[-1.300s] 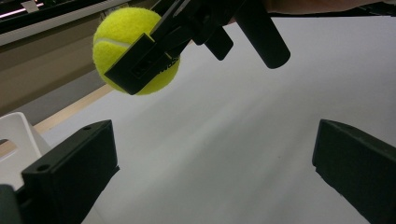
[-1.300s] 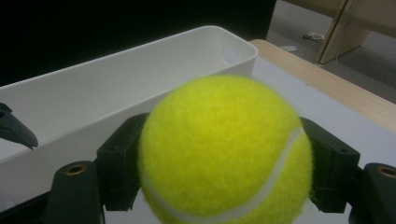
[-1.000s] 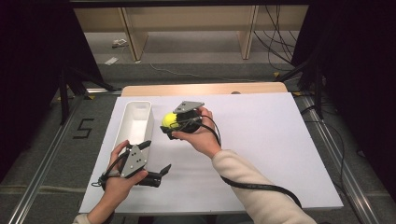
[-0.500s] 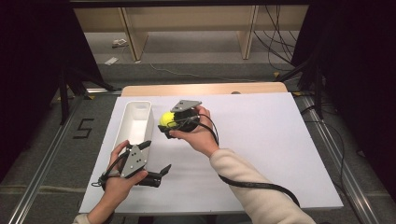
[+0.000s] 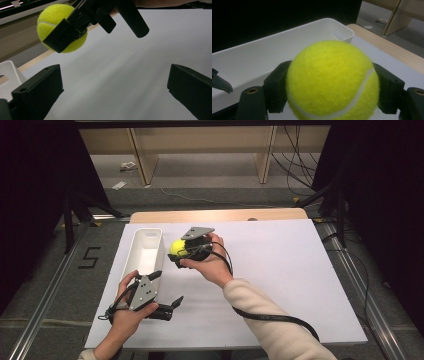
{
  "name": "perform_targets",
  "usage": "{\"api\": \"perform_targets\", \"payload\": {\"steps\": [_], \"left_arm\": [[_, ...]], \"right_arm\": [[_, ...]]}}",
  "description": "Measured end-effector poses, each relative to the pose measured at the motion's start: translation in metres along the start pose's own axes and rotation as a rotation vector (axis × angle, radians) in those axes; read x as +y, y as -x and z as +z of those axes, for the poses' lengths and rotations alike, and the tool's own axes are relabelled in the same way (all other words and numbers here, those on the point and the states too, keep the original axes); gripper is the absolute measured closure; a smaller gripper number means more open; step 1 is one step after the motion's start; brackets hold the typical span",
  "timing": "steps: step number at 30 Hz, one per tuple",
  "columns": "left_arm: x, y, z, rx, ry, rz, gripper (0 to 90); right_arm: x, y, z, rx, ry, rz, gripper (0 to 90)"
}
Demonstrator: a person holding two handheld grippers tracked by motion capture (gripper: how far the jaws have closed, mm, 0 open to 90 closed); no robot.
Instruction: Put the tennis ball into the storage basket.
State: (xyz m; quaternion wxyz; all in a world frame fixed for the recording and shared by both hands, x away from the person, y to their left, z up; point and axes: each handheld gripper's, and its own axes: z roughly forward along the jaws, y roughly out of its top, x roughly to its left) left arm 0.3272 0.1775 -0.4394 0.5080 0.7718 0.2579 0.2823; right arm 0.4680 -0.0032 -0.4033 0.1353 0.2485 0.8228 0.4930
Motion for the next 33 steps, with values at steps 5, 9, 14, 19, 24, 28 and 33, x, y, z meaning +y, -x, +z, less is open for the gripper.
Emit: {"api": "perform_targets", "payload": {"steps": [5,9,14,19,24,28,33], "left_arm": [[0.0,0.0,0.0,0.0,0.001,0.0,0.0],[0.0,0.0,0.0,0.001,0.001,0.0,0.0],[0.0,0.0,0.0,0.0,0.002,-0.002,0.0],[0.0,0.0,0.0,-0.001,0.001,-0.001,0.0],[0.0,0.0,0.0,-0.002,0.001,-0.001,0.0],[0.0,0.0,0.0,-0.002,0.001,-0.001,0.0],[0.0,0.0,0.0,-0.001,0.002,-0.001,0.0]], "right_arm": [[0.001,0.0,0.002,0.005,-0.001,0.0,27.0],[0.001,-0.001,0.003,0.006,-0.001,0.001,27.0],[0.004,-0.002,0.004,0.009,-0.002,-0.002,26.9],[0.006,-0.003,0.006,0.012,-0.002,-0.004,26.9],[0.007,-0.004,0.007,0.012,-0.003,-0.005,26.9],[0.009,-0.005,0.009,0.016,-0.004,-0.005,26.9],[0.011,-0.006,0.011,0.02,-0.003,-0.008,27.0]]}}
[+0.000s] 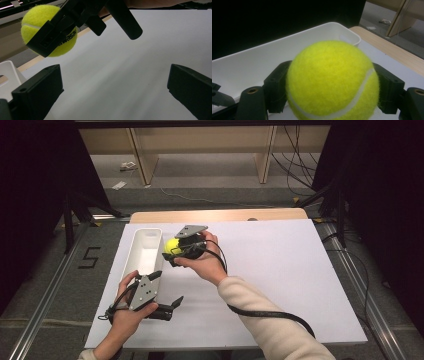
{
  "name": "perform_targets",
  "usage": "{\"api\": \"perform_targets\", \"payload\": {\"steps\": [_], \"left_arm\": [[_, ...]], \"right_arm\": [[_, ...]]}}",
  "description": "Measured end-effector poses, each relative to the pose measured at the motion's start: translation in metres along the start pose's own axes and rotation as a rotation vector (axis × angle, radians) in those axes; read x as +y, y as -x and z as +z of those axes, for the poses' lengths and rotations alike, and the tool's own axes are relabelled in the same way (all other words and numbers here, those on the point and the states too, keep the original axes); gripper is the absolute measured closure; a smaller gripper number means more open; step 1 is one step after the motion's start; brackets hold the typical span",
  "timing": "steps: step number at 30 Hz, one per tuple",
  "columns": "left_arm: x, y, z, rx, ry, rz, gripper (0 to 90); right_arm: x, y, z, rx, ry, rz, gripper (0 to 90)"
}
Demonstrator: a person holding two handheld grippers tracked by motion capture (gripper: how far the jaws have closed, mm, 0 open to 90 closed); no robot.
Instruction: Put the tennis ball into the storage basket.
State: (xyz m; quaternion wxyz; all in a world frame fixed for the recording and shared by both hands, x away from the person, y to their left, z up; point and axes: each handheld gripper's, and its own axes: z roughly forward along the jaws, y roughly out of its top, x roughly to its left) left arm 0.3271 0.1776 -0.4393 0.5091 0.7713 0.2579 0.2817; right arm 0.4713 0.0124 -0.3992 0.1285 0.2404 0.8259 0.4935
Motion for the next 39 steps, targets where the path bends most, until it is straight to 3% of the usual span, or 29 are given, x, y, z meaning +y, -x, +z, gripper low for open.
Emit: {"api": "perform_targets", "payload": {"steps": [39], "left_arm": [[0.0,0.0,0.0,-0.001,0.002,0.001,0.0]], "right_arm": [[0.008,-0.004,0.012,0.007,-0.006,-0.002,26.8]]}}
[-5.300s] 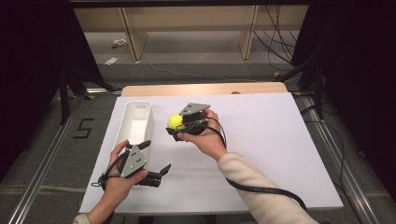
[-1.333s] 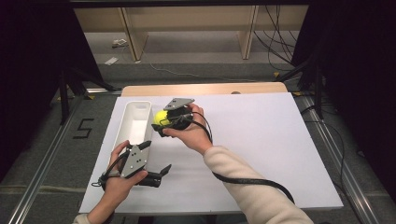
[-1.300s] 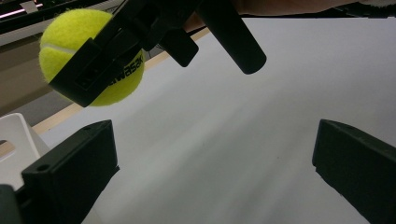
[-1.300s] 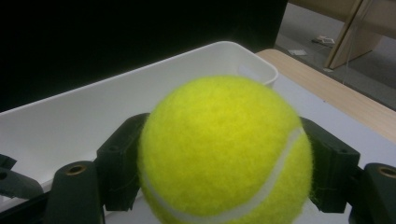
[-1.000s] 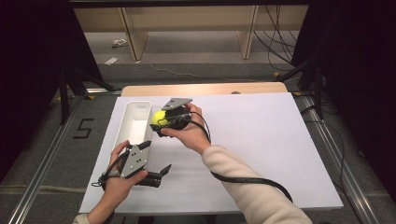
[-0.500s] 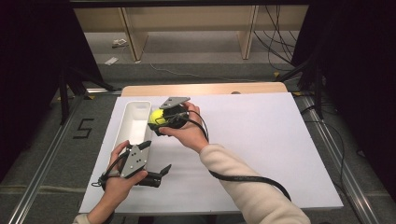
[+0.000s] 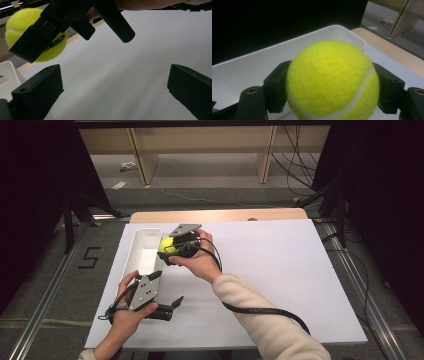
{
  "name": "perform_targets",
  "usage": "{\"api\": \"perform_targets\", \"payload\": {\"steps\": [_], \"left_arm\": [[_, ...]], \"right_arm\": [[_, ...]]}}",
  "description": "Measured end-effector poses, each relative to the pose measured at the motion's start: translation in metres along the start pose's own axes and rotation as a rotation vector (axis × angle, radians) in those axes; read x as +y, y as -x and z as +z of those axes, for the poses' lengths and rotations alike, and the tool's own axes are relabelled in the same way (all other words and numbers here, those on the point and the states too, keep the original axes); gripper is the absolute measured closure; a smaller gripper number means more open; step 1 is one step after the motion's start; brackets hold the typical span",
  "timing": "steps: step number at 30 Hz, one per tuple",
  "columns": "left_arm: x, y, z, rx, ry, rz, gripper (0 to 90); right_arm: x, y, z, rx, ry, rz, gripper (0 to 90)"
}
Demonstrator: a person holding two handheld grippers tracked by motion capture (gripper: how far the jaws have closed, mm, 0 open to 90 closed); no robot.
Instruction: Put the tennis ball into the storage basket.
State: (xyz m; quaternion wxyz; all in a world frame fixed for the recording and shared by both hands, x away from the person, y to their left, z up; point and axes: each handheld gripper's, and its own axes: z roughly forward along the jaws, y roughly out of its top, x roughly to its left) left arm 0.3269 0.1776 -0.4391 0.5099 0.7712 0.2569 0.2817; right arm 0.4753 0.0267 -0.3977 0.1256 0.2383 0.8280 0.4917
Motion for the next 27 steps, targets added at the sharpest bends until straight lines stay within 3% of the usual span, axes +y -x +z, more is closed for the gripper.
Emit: {"api": "perform_targets", "payload": {"steps": [27], "left_arm": [[0.0001,0.0,-0.0001,-0.001,0.001,0.0,0.0]], "right_arm": [[0.007,-0.0059,0.0081,0.019,0.009,-0.005,26.8]]}}
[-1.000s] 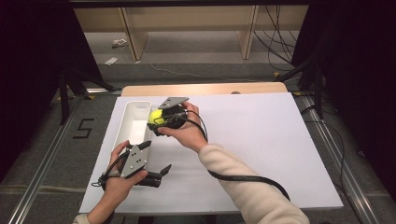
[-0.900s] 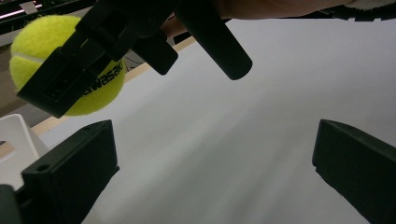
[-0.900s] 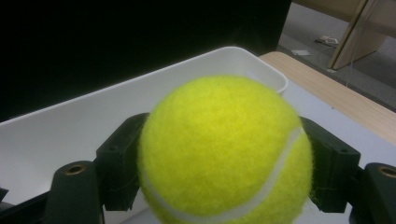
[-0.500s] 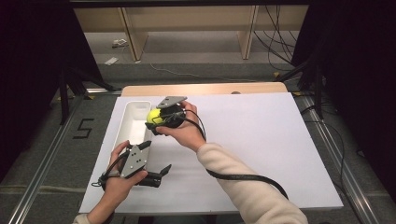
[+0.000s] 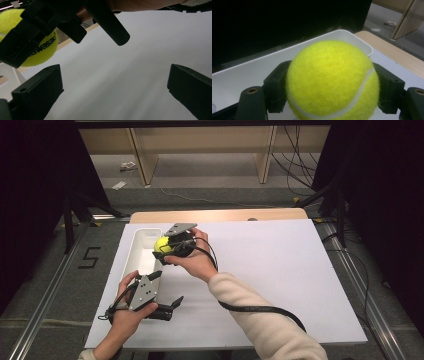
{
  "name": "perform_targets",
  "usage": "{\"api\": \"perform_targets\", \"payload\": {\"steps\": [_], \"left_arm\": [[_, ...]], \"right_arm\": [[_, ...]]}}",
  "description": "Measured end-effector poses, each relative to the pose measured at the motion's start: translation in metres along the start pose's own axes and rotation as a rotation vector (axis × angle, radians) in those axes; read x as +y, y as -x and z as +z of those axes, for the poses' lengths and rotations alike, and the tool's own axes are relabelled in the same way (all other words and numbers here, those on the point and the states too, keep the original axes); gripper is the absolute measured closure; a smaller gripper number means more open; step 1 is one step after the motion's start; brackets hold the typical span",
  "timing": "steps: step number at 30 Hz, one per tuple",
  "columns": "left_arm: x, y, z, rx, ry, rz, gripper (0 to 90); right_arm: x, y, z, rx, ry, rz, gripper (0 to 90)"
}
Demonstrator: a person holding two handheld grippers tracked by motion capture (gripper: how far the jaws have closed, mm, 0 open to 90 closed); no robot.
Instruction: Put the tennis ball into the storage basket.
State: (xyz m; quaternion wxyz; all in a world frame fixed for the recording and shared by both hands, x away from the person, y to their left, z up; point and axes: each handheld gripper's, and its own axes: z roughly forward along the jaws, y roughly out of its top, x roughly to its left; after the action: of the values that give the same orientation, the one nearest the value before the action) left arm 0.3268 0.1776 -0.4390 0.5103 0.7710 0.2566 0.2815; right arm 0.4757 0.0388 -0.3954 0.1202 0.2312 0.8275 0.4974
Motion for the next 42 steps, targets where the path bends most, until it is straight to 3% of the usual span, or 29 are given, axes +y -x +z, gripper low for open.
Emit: {"api": "perform_targets", "payload": {"steps": [42], "left_arm": [[0.0,0.0,-0.001,0.0,0.001,0.0,0.0]], "right_arm": [[0.008,-0.009,0.02,0.033,-0.008,-0.006,26.7]]}}
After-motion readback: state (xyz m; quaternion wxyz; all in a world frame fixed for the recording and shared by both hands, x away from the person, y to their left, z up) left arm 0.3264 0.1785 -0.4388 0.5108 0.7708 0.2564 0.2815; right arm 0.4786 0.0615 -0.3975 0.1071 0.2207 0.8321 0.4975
